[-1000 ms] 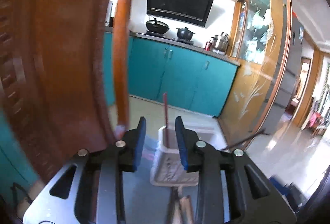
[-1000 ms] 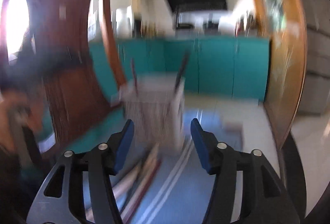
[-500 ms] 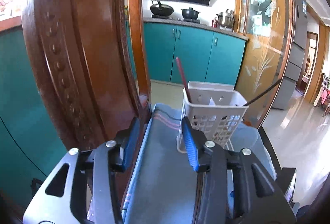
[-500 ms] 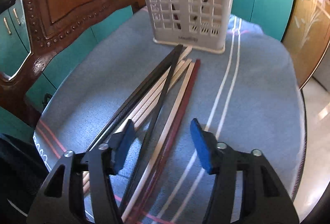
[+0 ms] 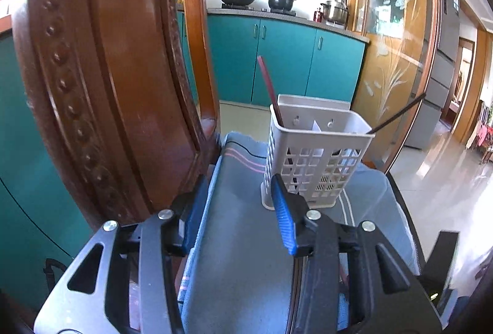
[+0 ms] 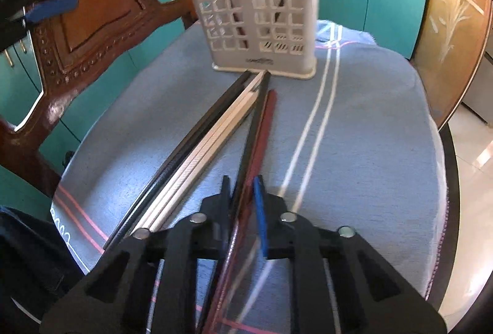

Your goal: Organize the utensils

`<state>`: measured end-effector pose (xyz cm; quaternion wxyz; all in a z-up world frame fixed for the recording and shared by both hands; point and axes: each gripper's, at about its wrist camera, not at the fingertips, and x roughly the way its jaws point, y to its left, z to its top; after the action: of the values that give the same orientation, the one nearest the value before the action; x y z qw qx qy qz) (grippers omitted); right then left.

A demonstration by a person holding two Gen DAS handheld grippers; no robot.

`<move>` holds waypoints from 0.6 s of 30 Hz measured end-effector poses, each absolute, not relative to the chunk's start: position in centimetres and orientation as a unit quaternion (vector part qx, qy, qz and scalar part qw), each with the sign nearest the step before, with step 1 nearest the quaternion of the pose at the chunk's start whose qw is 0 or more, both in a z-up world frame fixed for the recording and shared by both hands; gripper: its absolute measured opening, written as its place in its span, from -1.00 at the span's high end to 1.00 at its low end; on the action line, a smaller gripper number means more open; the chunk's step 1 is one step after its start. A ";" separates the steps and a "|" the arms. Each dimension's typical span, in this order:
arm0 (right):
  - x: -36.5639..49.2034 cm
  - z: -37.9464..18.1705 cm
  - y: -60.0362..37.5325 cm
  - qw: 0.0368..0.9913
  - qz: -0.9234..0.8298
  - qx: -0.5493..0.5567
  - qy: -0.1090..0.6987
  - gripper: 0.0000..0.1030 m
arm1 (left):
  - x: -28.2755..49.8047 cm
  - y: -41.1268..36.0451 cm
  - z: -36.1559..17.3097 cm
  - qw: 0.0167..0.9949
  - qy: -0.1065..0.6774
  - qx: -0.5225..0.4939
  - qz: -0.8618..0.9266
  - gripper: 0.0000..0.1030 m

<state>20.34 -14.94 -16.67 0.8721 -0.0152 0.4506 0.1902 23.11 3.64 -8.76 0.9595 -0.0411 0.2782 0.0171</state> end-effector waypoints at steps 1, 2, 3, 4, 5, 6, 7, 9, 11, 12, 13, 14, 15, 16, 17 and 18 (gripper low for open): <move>20.3 -16.6 -15.4 0.874 0.185 -0.013 0.449 0.88 | 23.2 3.5 -8.9 0.959 0.280 -0.038 0.017 0.16; 20.3 -16.5 -15.8 0.875 0.180 -0.010 0.449 0.89 | 23.2 3.4 -9.1 0.958 0.282 -0.036 0.017 0.16; 20.4 -16.6 -16.3 0.874 0.175 -0.006 0.453 0.89 | 23.3 3.2 -9.3 0.958 0.285 -0.033 0.017 0.16; 20.4 -16.6 -16.5 0.874 0.172 -0.004 0.455 0.90 | 23.3 3.0 -9.5 0.957 0.287 -0.030 0.017 0.16; 20.5 -16.7 -16.9 0.873 0.166 -0.001 0.458 0.90 | 23.3 2.9 -9.7 0.957 0.289 -0.028 0.018 0.16; 20.5 -16.8 -17.1 0.873 0.162 -0.001 0.460 0.90 | 23.4 2.8 -9.9 0.956 0.292 -0.025 0.018 0.16; 20.5 -16.9 -17.5 0.872 0.162 0.002 0.462 0.90 | 23.4 2.6 -10.1 0.955 0.294 -0.022 0.018 0.13; 20.5 -16.9 -17.8 0.871 0.165 0.005 0.462 0.89 | 23.5 2.4 -10.5 0.954 0.300 -0.020 0.017 0.10; 20.5 -17.0 -17.8 0.870 0.166 0.003 0.465 0.82 | 23.6 2.1 -10.8 0.952 0.305 -0.017 0.015 0.08; 20.4 -17.0 -17.8 0.870 0.165 -0.001 0.465 0.77 | 23.7 2.0 -10.9 0.952 0.307 -0.015 0.015 0.08; 20.4 -17.0 -17.7 0.870 0.162 -0.006 0.465 0.70 | 23.7 1.8 -11.1 0.951 0.309 -0.012 0.015 0.07; 20.4 -17.0 -17.5 0.870 0.160 -0.011 0.466 0.68 | 23.8 1.6 -11.3 0.950 0.310 -0.009 0.015 0.07; 20.4 -17.1 -17.4 0.869 0.160 -0.015 0.468 0.68 | 23.8 1.5 -11.3 0.950 0.313 -0.007 0.014 0.07; 20.5 -17.2 -17.3 0.868 0.160 -0.017 0.469 0.68 | 23.8 1.4 -11.5 0.949 0.315 -0.005 0.014 0.06; 20.5 -17.3 -17.2 0.868 0.162 -0.019 0.470 0.68 | 23.8 1.3 -11.6 0.948 0.317 -0.004 0.014 0.05; 20.5 -17.3 -17.2 0.868 0.163 -0.021 0.469 0.68 | 23.8 1.3 -11.7 0.947 0.320 -0.003 0.014 0.05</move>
<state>20.49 -17.15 -17.31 0.8676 -0.0206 0.4695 0.1628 23.84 1.31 -11.74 0.9475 -0.0027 0.3195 0.0142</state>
